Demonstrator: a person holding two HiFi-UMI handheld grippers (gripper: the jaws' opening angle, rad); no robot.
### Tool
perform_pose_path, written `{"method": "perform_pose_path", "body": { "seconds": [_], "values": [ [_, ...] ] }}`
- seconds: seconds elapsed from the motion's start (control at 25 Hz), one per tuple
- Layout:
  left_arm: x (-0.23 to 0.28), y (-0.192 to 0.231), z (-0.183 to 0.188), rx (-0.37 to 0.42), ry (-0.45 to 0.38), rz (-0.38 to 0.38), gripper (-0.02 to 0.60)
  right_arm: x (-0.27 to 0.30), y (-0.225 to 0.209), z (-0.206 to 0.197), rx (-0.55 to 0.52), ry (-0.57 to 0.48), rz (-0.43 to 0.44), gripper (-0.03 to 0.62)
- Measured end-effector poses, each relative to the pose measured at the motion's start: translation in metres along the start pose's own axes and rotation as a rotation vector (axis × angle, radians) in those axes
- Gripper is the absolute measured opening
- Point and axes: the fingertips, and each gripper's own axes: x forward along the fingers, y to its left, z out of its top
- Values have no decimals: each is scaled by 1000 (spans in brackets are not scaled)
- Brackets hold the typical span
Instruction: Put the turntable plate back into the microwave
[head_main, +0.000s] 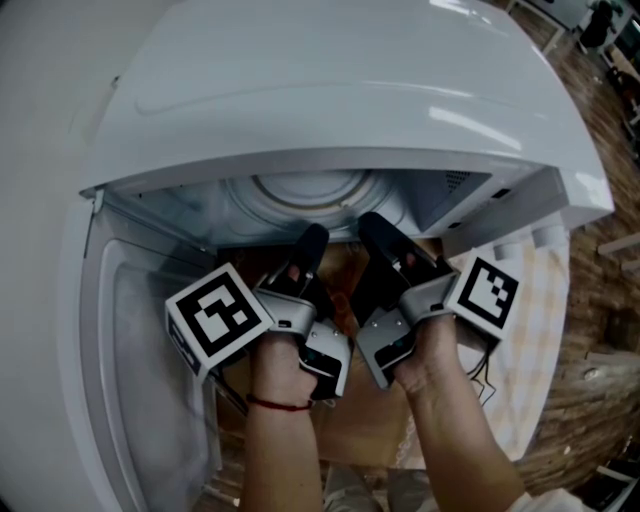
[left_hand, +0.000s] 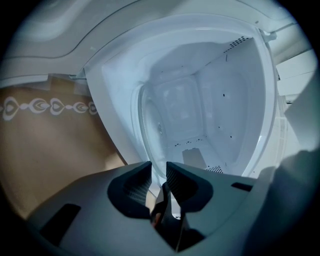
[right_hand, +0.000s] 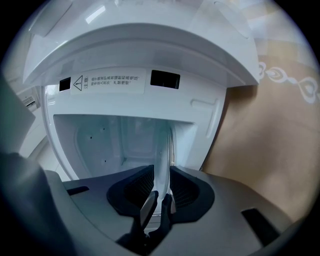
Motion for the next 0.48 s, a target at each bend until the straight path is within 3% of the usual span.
{"method": "perform_pose_path", "body": {
  "seconds": [0.48],
  "values": [
    [-28, -14, -17, -23, -39, -25, 100, -28, 10, -15, -4, 21, 30, 100]
  ]
}}
